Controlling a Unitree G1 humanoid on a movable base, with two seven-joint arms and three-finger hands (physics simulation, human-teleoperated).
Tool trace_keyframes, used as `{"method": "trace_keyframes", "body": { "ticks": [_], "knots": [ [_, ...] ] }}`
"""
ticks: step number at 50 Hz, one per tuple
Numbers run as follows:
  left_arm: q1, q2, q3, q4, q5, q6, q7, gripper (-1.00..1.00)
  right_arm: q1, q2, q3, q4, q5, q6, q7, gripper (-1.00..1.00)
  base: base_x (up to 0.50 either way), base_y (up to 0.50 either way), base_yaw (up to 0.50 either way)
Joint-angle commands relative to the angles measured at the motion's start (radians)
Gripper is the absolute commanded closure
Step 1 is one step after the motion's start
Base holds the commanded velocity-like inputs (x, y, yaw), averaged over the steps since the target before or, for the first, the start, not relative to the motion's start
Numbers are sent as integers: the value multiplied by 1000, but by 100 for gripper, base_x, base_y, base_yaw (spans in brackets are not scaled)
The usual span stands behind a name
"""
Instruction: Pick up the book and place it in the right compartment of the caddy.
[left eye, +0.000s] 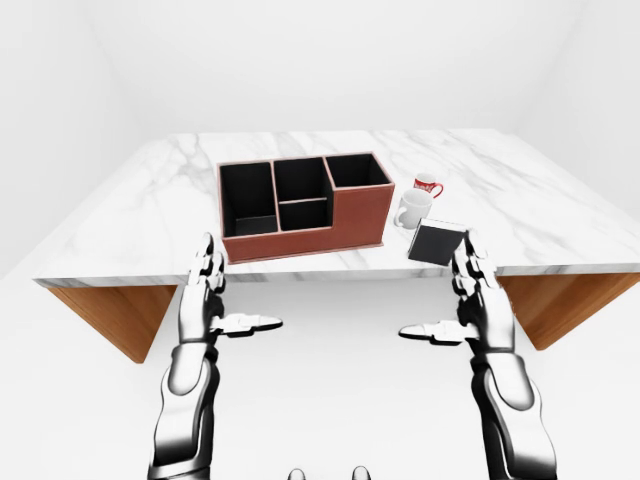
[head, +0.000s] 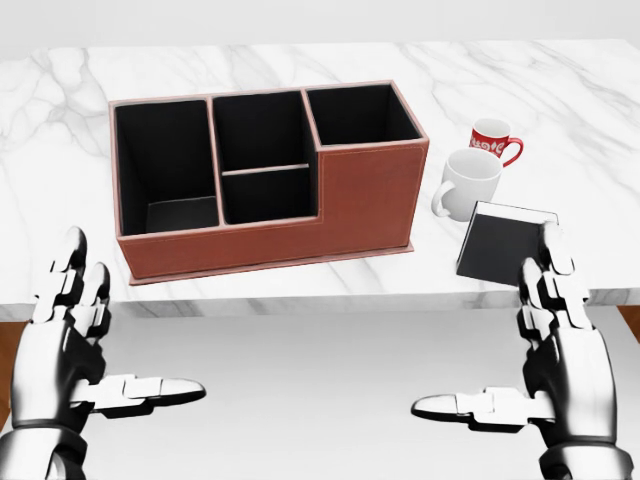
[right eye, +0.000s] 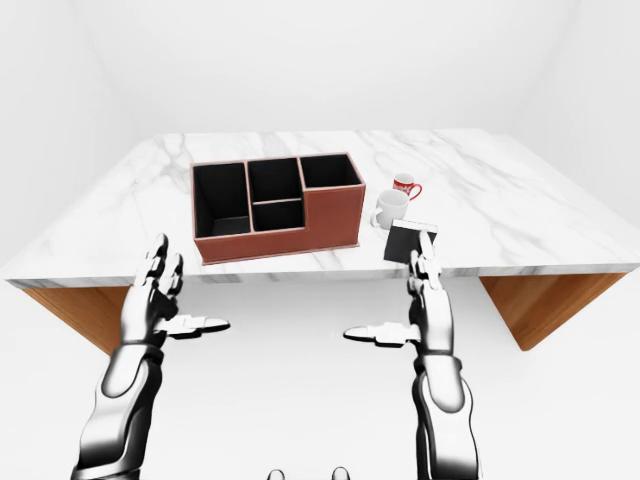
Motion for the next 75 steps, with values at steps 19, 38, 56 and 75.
{"method": "trace_keyframes", "body": {
  "ticks": [19, 38, 56, 75],
  "knots": [
    [-76, 99, 213, -150, -189, 18, 50, -100, 110, 73, -259, -427, 0, 0, 159, -100, 0, 0, 0],
    [-74, 96, 210, -137, -190, 18, 51, -100, 118, 73, -243, -400, -4, 0, 168, -100, 1, 0, 0],
    [-68, 91, 204, -145, -185, 18, 52, -100, 120, 73, -235, -397, -11, 0, 169, -100, 19, 0, 0],
    [-66, 91, 207, -152, -188, 18, 52, -100, 122, 75, -236, -407, -6, 0, 173, -100, 22, 0, 0]
  ]
}}
